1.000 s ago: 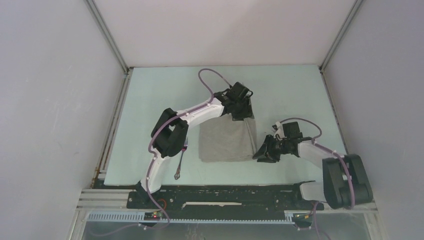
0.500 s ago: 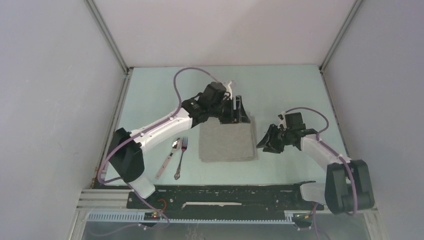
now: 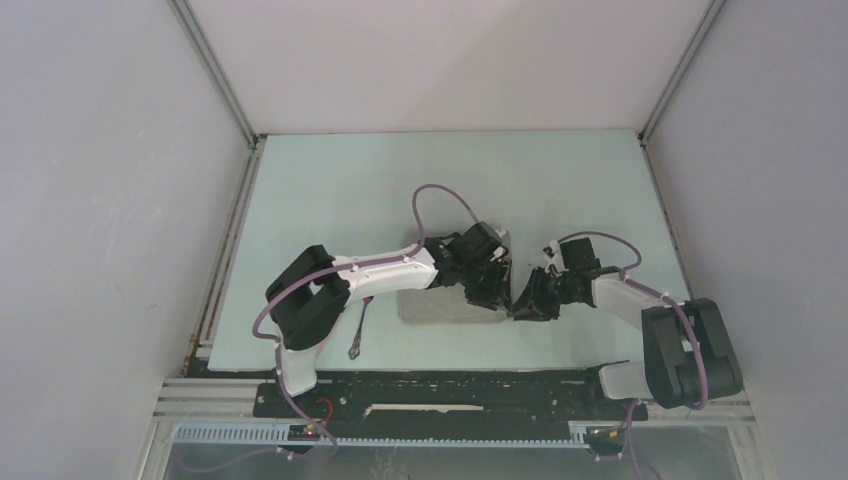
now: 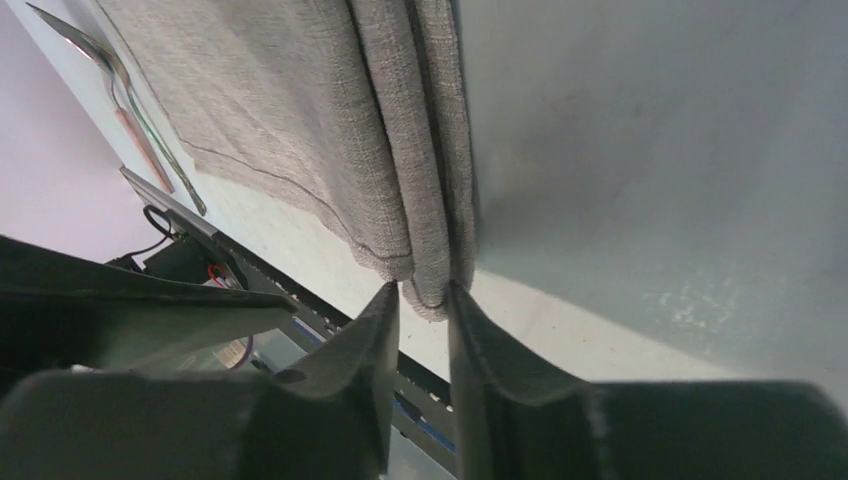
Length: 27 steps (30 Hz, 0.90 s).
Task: Fold the napkin into a case and place the utensils inside
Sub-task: Smooth out the 2/3-rectangle-folded napkin at the center of the board.
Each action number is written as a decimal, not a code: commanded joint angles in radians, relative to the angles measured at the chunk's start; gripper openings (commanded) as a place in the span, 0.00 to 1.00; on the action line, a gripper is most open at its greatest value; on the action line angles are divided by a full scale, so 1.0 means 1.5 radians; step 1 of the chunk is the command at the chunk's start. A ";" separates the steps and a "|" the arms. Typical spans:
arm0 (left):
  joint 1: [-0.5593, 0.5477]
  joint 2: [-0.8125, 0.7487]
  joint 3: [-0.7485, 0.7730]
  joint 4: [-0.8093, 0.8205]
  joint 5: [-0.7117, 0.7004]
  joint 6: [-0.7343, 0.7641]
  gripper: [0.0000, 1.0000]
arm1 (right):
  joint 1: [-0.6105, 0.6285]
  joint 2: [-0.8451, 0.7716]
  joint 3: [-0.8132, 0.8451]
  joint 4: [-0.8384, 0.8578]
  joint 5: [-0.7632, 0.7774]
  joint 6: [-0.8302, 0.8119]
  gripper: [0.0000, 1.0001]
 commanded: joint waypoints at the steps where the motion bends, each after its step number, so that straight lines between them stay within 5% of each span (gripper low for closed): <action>1: 0.007 -0.021 0.022 0.017 -0.029 -0.011 0.46 | 0.022 -0.001 -0.025 0.048 -0.004 0.009 0.26; 6: 0.007 -0.038 0.010 0.011 -0.035 -0.014 0.39 | 0.050 -0.010 -0.058 0.064 0.027 0.034 0.14; 11: 0.008 -0.067 -0.007 0.001 -0.055 -0.018 0.35 | 0.018 -0.060 -0.010 0.036 0.044 0.013 0.40; 16: 0.008 -0.099 -0.037 -0.001 -0.068 -0.030 0.33 | -0.022 0.009 0.131 0.048 0.064 -0.014 0.52; 22: 0.005 -0.077 -0.044 0.003 -0.050 -0.036 0.47 | -0.044 0.206 0.280 0.117 0.035 -0.016 0.45; 27: -0.018 -0.015 0.014 -0.021 -0.052 -0.024 0.45 | -0.066 0.309 0.358 0.133 -0.025 -0.016 0.34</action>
